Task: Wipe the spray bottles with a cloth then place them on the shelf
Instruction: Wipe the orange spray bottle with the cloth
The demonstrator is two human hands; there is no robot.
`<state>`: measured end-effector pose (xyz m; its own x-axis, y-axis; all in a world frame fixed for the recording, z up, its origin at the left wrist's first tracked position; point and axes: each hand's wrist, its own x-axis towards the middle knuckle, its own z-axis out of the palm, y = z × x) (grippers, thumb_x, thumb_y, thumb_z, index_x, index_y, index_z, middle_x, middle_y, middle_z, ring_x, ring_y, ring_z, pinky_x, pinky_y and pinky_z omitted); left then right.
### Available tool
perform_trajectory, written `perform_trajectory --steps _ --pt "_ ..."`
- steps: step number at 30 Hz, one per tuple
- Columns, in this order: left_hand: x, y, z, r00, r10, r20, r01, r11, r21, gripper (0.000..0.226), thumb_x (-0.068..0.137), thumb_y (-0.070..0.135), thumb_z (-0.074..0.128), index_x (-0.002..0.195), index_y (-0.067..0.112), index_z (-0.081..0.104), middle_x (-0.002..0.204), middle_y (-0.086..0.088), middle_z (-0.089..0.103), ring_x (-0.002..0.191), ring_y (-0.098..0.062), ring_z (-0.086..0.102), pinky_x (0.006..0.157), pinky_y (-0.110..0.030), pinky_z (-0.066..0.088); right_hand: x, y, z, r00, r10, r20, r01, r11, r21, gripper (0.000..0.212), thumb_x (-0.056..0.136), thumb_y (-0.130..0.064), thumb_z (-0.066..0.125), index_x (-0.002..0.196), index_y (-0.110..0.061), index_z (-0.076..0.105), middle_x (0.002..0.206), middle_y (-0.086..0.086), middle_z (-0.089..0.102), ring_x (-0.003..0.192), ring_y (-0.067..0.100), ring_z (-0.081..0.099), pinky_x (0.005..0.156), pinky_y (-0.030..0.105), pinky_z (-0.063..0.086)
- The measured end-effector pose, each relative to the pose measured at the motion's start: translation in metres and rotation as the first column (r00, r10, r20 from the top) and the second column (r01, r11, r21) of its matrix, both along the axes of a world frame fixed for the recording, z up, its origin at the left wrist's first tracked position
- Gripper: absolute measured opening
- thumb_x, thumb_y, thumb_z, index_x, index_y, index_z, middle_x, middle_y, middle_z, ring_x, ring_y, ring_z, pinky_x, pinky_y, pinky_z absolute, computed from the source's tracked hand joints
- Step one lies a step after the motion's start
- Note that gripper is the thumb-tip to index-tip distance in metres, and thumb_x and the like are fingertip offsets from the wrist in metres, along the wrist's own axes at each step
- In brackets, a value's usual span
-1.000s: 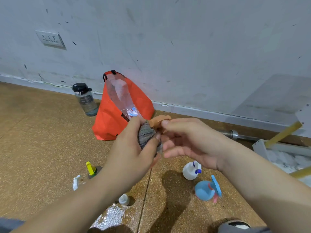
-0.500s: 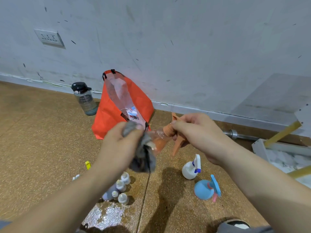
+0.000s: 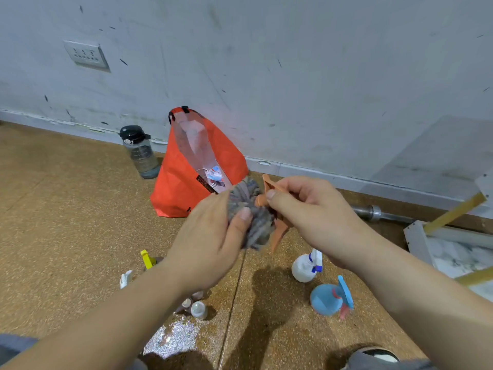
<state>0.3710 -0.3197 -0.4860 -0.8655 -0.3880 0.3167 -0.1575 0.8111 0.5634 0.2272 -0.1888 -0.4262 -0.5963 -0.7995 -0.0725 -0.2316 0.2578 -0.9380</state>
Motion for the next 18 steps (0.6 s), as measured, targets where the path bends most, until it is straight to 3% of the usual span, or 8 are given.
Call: perform_trajectory --steps 2,4,6,8,10,13,16,18 --pt "-0.005 -0.009 0.0 0.992 0.103 0.077 -0.121 0.954 0.275 0.045 0.11 0.051 0.025 0.118 0.026 0.061 0.11 0.003 0.07 0.106 -0.022 0.063 0.093 -0.039 0.047 -0.002 0.001 0.0 1.0 0.005 -0.011 -0.005 1.0 0.009 0.033 0.086 -0.041 0.06 0.086 -0.01 0.071 0.084 0.03 0.067 0.068 0.04 0.064 0.075 0.066 0.053" --pt "-0.01 -0.013 -0.002 0.967 0.171 0.189 -0.247 0.813 0.528 0.046 0.106 0.056 0.029 0.12 0.029 0.063 0.117 0.004 0.072 0.114 -0.021 0.064 0.102 -0.04 0.048 -0.004 0.003 -0.003 1.0 0.023 -0.006 -0.023 1.0 0.02 0.025 0.09 -0.033 0.062 0.083 -0.011 0.072 0.081 0.026 0.069 0.069 0.042 0.067 0.072 0.065 0.054" --pt "-0.009 -0.003 -0.002 0.981 0.13 0.143 -0.187 0.83 0.525 0.05 0.098 0.064 0.03 0.121 0.033 0.061 0.112 0.007 0.073 0.108 -0.019 0.066 0.1 -0.044 0.051 -0.003 0.004 -0.006 0.999 0.033 0.002 -0.033 0.999 0.028 0.023 0.092 -0.027 0.062 0.081 -0.009 0.072 0.079 0.025 0.069 0.067 0.042 0.066 0.069 0.067 0.056" --pt "-0.006 0.018 0.005 0.999 0.05 -0.002 -0.044 0.898 0.437 0.039 0.101 0.059 0.032 0.118 0.034 0.057 0.096 0.011 0.07 0.091 -0.011 0.065 0.088 -0.037 0.053 -0.002 0.003 -0.01 0.999 0.043 -0.002 -0.043 0.999 0.029 0.027 0.09 -0.033 0.06 0.085 -0.007 0.069 0.082 0.03 0.067 0.069 0.049 0.064 0.066 0.069 0.054" --pt "-0.005 0.024 0.01 0.998 -0.018 -0.062 0.038 0.941 0.335 0.033 0.105 0.053 0.032 0.121 0.034 0.053 0.097 0.014 0.067 0.091 -0.006 0.062 0.083 -0.032 0.05 -0.003 0.004 -0.011 0.998 0.062 -0.024 -0.062 0.998 0.03 0.031 0.089 -0.038 0.058 0.087 -0.009 0.067 0.084 0.033 0.065 0.075 0.054 0.063 0.069 0.069 0.053" --pt "-0.006 0.003 0.004 1.0 -0.015 0.024 0.007 0.953 0.302 0.034 0.105 0.054 0.029 0.118 0.035 0.055 0.103 0.01 0.069 0.096 -0.013 0.064 0.089 -0.039 0.051 -0.006 0.007 -0.008 0.997 0.079 -0.003 -0.079 0.996 0.034 0.026 0.093 -0.034 0.06 0.085 -0.011 0.068 0.079 0.028 0.069 0.072 0.051 0.065 0.072 0.07 0.054" --pt "-0.009 -0.016 -0.003 0.983 0.078 0.165 -0.149 0.865 0.479 0.036 0.111 0.045 0.032 0.119 0.029 0.064 0.111 0.012 0.072 0.106 -0.008 0.064 0.093 -0.029 0.048 -0.012 0.012 -0.006 0.998 0.048 0.037 -0.049 0.997 0.05 0.023 0.1 -0.019 0.06 0.083 -0.011 0.073 0.076 0.016 0.072 0.065 0.034 0.069 0.074 0.064 0.056" --pt "-0.007 -0.024 -0.014 0.939 0.165 0.301 -0.314 0.769 0.556 0.041 0.112 0.04 0.033 0.111 0.02 0.07 0.108 0.007 0.073 0.106 -0.013 0.065 0.09 -0.026 0.047 -0.019 0.015 -0.009 0.999 0.025 0.043 -0.028 0.997 0.066 0.023 0.099 -0.021 0.06 0.084 -0.013 0.075 0.075 0.012 0.072 0.066 0.031 0.07 0.078 0.063 0.057"
